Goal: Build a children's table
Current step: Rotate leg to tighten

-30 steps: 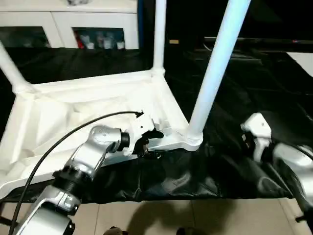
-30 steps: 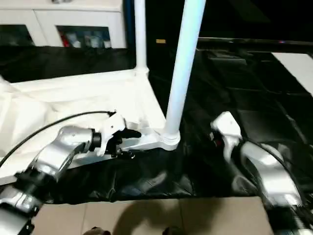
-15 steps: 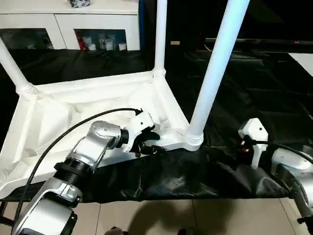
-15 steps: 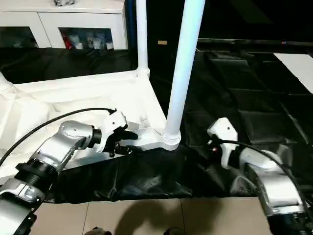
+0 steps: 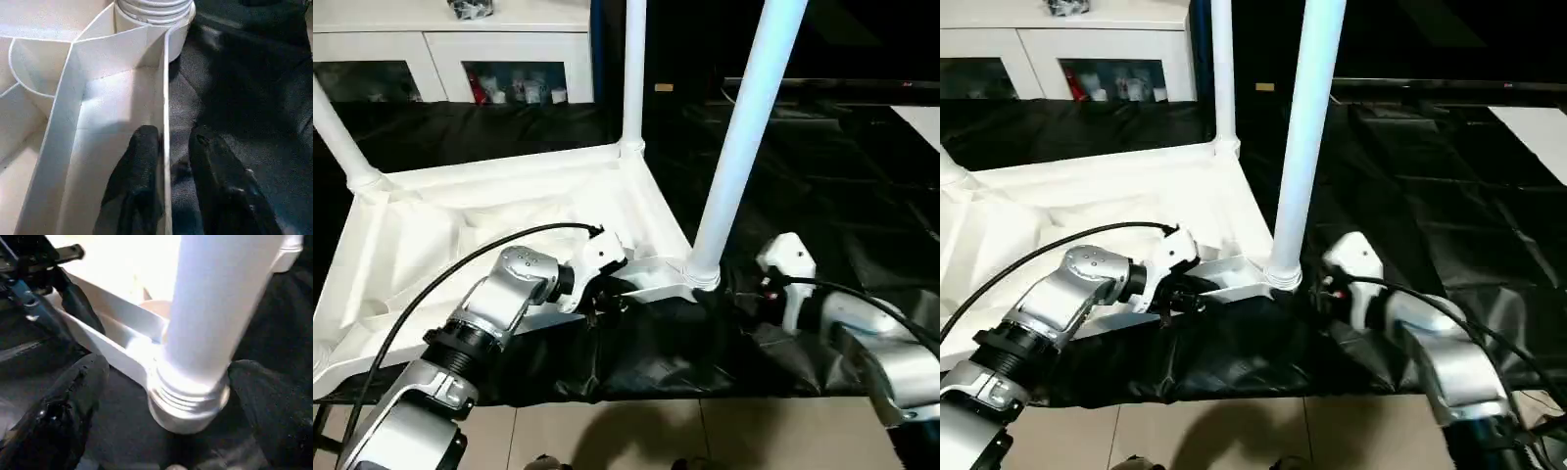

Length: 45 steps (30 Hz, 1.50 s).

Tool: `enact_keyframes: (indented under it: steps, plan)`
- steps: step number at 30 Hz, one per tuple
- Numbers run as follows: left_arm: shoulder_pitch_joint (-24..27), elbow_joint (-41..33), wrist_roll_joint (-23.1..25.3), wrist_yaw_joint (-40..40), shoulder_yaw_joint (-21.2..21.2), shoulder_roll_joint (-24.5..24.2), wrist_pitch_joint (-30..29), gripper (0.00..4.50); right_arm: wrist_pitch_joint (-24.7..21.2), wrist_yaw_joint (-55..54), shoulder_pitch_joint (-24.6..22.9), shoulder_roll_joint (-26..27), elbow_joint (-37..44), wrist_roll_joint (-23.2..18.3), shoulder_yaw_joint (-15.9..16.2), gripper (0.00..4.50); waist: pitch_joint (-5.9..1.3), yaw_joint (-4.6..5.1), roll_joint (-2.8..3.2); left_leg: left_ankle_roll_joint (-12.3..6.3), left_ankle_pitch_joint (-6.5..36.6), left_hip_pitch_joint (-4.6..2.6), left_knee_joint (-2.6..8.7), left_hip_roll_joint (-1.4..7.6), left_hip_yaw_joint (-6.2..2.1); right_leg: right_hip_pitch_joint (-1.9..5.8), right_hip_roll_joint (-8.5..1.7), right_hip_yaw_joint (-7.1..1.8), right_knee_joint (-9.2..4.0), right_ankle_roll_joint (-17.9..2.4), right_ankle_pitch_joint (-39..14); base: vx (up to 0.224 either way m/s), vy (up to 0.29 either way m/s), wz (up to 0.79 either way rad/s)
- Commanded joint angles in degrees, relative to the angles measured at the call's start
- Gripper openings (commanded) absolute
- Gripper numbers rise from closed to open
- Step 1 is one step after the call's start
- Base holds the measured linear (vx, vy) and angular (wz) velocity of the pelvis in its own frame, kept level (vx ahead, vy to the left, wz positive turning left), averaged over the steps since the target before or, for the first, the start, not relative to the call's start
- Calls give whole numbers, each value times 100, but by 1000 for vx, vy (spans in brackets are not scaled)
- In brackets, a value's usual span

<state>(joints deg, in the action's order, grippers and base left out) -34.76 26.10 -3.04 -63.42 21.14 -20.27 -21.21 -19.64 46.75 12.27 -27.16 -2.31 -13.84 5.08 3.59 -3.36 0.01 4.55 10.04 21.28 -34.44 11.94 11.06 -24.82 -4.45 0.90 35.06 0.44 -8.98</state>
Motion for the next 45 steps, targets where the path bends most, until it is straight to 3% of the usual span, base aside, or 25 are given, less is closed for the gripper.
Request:
enact_keyframes:
  steps: [1, 13, 25, 30, 31, 33, 34, 45]
  plan:
    - [0, -117, 3, -32, -23, -60, -64, 109, 45, -25, 153, 29, -138, 84, 72, 450, -438, -10, -34, -128, 1475, -34, 377, 4, -35, 339, -164, -81, -470, -993, -1812, 0, 0, 0]
    - [17, -101, -77, -125, -74, -47, -37, 16, 379, -12, 585, 144, -933, 420, 317, 450, -445, -1, -29, -144, 1348, -36, 365, 2, -22, 341, -163, -85, -453, -1072, -1629, 0, 0, 0]
    - [100, -149, 13, -237, 39, -124, 30, 16, 766, 190, 1038, 268, -1757, 539, 419, 450, -426, 13, -46, -188, 1355, -31, 369, 0, -15, 347, -161, -79, -449, -1127, -1615, 0, 0, 0]
    - [108, -139, -26, -407, 57, -174, 221, 0, 941, 372, 1223, 356, -2132, 557, 466, 402, -431, 22, -38, -195, 1364, -33, 369, 6, -16, 345, -162, -80, -440, -1163, -1587, 0, 0, 0]
    - [110, -154, -26, -439, 67, -192, 228, 0, 959, 388, 1254, 374, -2186, 552, 464, 402, -402, 29, -66, -208, 1366, -23, 374, 7, -9, 331, -160, -87, -447, -1161, -1568, 0, 0, 0]
    - [111, -161, -37, -514, 73, -228, 235, 0, 1013, 435, 1343, 427, -2342, 547, 479, 370, -409, 21, -45, -213, 1377, -43, 376, 10, -12, 329, -162, -85, -440, -1185, -1587, 0, 0, 0]
    - [108, -156, -39, -547, 72, -249, 245, 0, 1032, 465, 1384, 449, -2409, 552, 502, 370, -373, 28, -45, -212, 1417, -26, 390, 10, -14, 318, -164, -85, -450, -1182, -1622, 0, 0, 0]
    - [-1, 28, -11, -700, 40, -316, 361, 0, 1155, 629, 1522, 630, -2764, 563, 543, 282, -307, 111, -31, -131, 1816, -47, 436, 3, -34, 278, -156, -80, -517, -1015, -2202, 0, 0, 0]
